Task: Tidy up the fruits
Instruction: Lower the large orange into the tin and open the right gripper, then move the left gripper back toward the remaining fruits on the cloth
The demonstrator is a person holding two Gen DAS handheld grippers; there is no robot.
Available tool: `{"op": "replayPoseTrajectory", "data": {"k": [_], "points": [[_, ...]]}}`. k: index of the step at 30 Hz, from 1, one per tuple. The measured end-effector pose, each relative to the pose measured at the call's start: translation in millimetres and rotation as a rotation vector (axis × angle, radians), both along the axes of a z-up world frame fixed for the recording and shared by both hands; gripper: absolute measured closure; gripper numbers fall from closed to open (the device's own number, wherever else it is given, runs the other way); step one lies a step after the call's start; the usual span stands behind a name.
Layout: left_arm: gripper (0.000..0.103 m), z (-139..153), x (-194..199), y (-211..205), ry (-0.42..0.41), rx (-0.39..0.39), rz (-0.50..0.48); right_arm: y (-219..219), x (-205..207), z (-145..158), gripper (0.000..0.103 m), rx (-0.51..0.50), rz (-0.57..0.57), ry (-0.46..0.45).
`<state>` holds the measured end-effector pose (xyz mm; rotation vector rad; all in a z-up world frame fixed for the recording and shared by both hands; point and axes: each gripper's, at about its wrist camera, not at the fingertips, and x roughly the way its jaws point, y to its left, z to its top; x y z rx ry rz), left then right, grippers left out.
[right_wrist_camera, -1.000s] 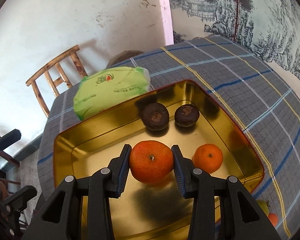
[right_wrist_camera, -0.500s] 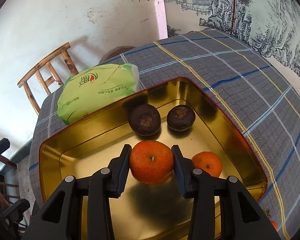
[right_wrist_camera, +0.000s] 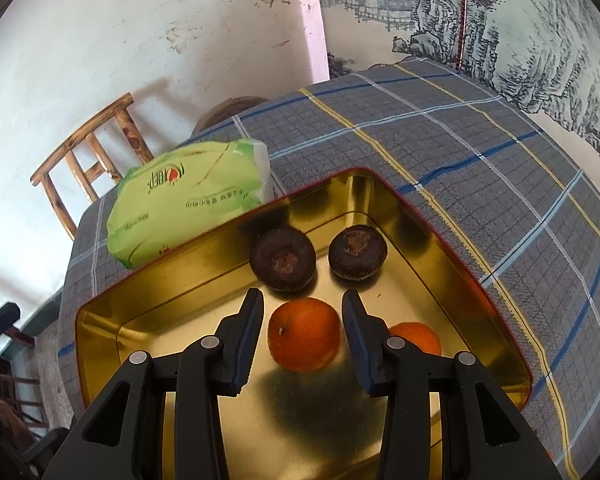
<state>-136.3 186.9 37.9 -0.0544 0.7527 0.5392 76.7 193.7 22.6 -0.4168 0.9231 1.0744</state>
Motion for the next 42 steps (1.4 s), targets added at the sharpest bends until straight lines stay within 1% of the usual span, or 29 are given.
{"op": "replayPoseTrajectory", "data": {"k": [7, 12, 17, 21, 24, 27, 28, 29, 32, 34, 36, 39, 42], "points": [[0.004, -1.6, 0.7, -1.2, 0.008, 0.004, -0.003, 1.2, -0.1, 4.0, 0.061, 0.018, -0.007, -0.002], [0.004, -3.4, 1.5, -2.0, 0.019, 0.005, -0.004, -1.2, -2.1, 5.8, 0.060, 0.042, -0.009, 0.014], [0.004, -5.0, 3.3, -4.6, 0.030, 0.014, -0.005, -6.5, -8.1, 8.3, 0.048, 0.075, -0.009, 0.034], [0.004, -5.9, 3.8, -6.8, 0.039, 0.021, -0.008, -15.9, -19.6, 10.5, 0.044, 0.102, -0.006, 0.045], [0.004, -5.3, 4.0, -8.4, 0.041, 0.028, -0.009, -30.5, -32.4, 16.6, 0.042, 0.150, -0.001, 0.048], [0.004, -3.8, 3.7, -11.3, 0.042, 0.040, -0.012, -54.9, -47.3, 26.5, 0.041, 0.228, -0.011, 0.053], [0.004, -3.0, 3.6, -12.5, 0.042, 0.044, -0.014, -66.1, -53.1, 30.6, 0.040, 0.259, -0.018, 0.042], [0.004, -2.2, 3.4, -13.5, 0.041, 0.047, -0.015, -80.8, -61.3, 35.4, 0.038, 0.291, -0.027, 0.016], [0.003, 1.1, 2.5, -17.2, 0.038, 0.055, -0.023, -119.0, -78.7, 41.9, 0.034, 0.330, -0.063, -0.061], [0.003, 4.0, 2.9, -21.1, 0.032, 0.062, -0.036, -148.8, -87.7, 41.2, 0.031, 0.327, -0.104, -0.124], [0.002, 7.1, 3.5, -26.0, 0.025, 0.069, -0.052, -171.4, -88.1, 37.3, 0.029, 0.309, -0.142, -0.152], [0.002, 12.0, 6.2, -36.3, 0.016, 0.069, -0.096, -211.8, -82.9, 23.9, 0.029, 0.275, -0.225, -0.158], [0.002, 17.2, 10.8, -49.0, 0.009, 0.062, -0.158, -240.8, -71.4, 11.2, 0.029, 0.248, -0.301, -0.145]]}}
